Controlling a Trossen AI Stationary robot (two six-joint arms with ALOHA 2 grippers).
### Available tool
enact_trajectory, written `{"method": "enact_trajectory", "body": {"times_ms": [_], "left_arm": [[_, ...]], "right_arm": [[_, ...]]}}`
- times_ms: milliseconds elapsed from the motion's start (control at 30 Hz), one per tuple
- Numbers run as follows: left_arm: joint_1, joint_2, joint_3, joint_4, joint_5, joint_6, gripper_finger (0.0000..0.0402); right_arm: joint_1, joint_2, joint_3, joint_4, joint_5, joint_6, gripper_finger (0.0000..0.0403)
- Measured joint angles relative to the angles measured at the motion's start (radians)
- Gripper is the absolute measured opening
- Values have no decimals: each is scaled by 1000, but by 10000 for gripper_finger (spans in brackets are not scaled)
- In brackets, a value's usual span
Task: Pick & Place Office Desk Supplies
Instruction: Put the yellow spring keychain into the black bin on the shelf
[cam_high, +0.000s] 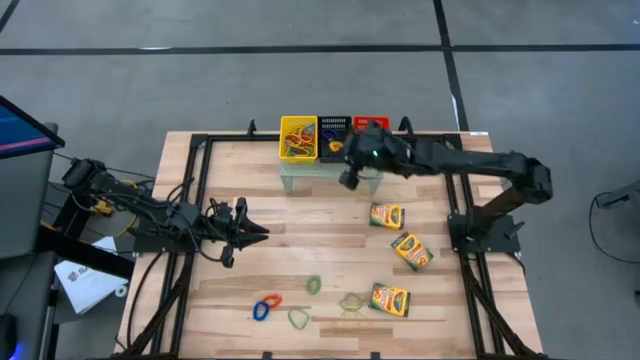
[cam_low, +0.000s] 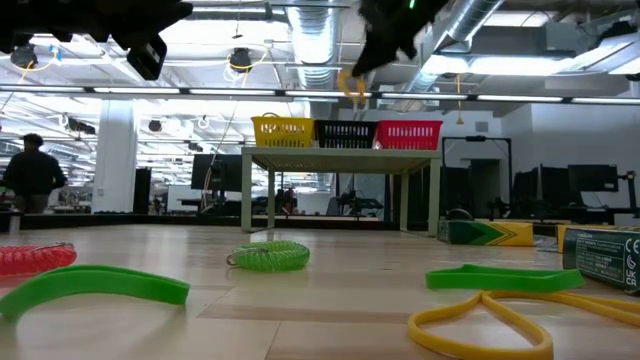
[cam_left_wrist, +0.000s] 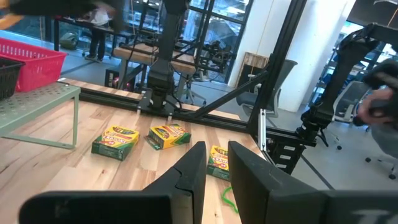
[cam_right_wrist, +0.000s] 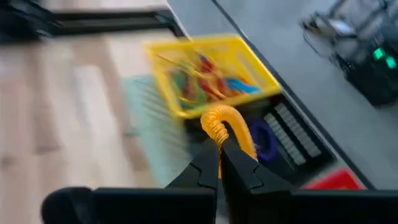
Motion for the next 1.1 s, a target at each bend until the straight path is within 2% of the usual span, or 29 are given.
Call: {"method": "enact_trajectory", "body": {"times_ms": [167,333,800,933,1100], "left_arm": [[0,0,0,0,0,0,62],[0,0,0,0,0,0,62],[0,0,0,-2,0,1,62],[0,0,0,-3,0,1,62],[0,0,0,-3,0,1,62]], "right_arm": [[-121,59,0,-2,-39,-1,0],[-187,118,0,-5,-123,2,0],[-193,134,1,-7,-139,-8,16],[-187,141,1,-2,-138,2,36],[-186,142,1,-5,-138,0,92]]}}
